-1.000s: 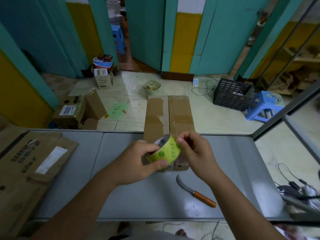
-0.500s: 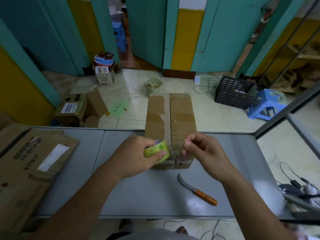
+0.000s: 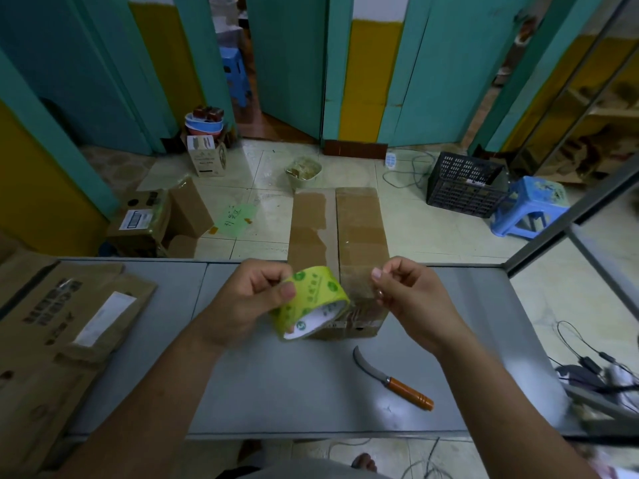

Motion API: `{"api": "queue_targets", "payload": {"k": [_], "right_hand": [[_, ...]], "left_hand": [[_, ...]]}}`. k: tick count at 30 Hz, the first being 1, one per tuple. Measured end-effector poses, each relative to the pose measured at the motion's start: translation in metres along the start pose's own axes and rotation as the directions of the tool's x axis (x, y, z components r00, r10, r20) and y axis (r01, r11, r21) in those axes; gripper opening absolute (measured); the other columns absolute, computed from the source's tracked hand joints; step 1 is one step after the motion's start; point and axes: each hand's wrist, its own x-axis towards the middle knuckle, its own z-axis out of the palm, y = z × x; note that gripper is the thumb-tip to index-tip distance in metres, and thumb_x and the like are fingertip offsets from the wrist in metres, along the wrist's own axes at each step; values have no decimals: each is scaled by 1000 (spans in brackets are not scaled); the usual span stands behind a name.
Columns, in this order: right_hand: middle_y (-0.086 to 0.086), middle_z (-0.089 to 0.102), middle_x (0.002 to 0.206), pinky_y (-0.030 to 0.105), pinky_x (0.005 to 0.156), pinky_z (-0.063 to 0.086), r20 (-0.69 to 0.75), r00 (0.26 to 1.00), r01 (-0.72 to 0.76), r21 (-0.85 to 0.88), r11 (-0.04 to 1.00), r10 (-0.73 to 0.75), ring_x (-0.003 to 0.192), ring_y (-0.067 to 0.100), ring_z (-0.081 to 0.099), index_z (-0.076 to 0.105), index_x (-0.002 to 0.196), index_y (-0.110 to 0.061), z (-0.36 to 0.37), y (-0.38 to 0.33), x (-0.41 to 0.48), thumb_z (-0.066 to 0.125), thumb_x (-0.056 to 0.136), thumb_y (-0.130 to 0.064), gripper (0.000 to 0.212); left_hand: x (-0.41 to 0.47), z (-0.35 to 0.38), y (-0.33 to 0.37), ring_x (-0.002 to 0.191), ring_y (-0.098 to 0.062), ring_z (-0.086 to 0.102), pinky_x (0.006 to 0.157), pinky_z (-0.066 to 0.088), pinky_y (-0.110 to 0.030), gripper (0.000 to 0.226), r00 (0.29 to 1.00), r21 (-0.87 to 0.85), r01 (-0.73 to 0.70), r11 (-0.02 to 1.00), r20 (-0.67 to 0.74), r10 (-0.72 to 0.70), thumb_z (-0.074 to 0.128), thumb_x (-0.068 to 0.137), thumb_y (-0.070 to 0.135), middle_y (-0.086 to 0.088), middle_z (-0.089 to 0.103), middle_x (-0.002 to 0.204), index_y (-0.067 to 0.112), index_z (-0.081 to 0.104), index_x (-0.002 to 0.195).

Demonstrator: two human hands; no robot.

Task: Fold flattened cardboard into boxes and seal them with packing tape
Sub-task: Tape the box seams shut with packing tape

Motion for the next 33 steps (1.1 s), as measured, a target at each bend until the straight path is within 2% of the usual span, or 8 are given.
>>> {"api": "queue_targets", "payload": {"k": [5,9,14,16,20,24,28,33], "right_hand": [[12,55,72,31,67,52,-45,996,77,-73,994,-81,69,23,53,68,76,-13,0,1,6,81,80,-28,20],[21,66,75,32,68,56,-21,979,190,-293,937,-205,68,27,62,68,82,-4,-6,-9,2,82,83,-26,27],[11,72,71,23,66,57,-21,959,255,-380,889,-284,67,21,69,71,82,-6,-20,-32,-3,83,85,-23,22],[11,71,70,24,67,58,-17,954,271,-384,883,-300,66,21,69,71,81,-6,-20,-33,-3,83,87,-20,20],[16,68,72,23,66,55,-137,948,236,-299,924,-287,65,19,64,69,84,-2,-23,-24,0,81,88,-23,24],[13,63,73,34,72,54,-169,981,68,-168,983,-96,71,24,59,70,84,-8,-41,-10,3,80,85,-31,25],[8,60,73,31,73,55,-149,986,-72,0,997,71,73,22,56,72,78,-12,-47,8,6,82,81,-31,22],[12,61,75,33,73,55,-164,986,-26,-77,997,13,72,24,58,69,81,-7,-48,10,8,79,84,-27,23]], "left_hand": [[2,1,-2,50,-11,53,50,42,-20,36,994,147,-22,989,-102,37,69,95,37,-7,56,57,12,65,69],[3,-6,-2,53,-9,48,52,38,-22,40,990,391,53,919,-144,5,67,93,47,1,50,57,17,66,66],[4,-24,-6,44,-8,39,53,31,-30,68,938,792,347,503,-306,-164,64,80,78,6,38,47,17,53,53],[4,-25,-6,41,-9,35,53,29,-31,71,926,803,377,462,-341,-161,64,78,81,6,33,44,20,45,48],[1,-28,3,44,-8,32,48,28,-24,67,969,659,229,717,-222,-106,66,83,76,6,30,48,23,42,49],[-10,-41,5,40,-11,45,42,37,-19,61,972,131,103,986,-222,-72,80,82,64,-4,48,49,10,63,59],[-6,-44,-4,44,-10,53,45,43,-19,38,960,-61,46,997,-273,-61,56,96,24,-2,55,53,14,71,62],[2,-47,-3,46,-12,46,46,36,-21,33,975,187,120,975,-206,-81,69,91,23,-4,50,54,14,66,59]]}}
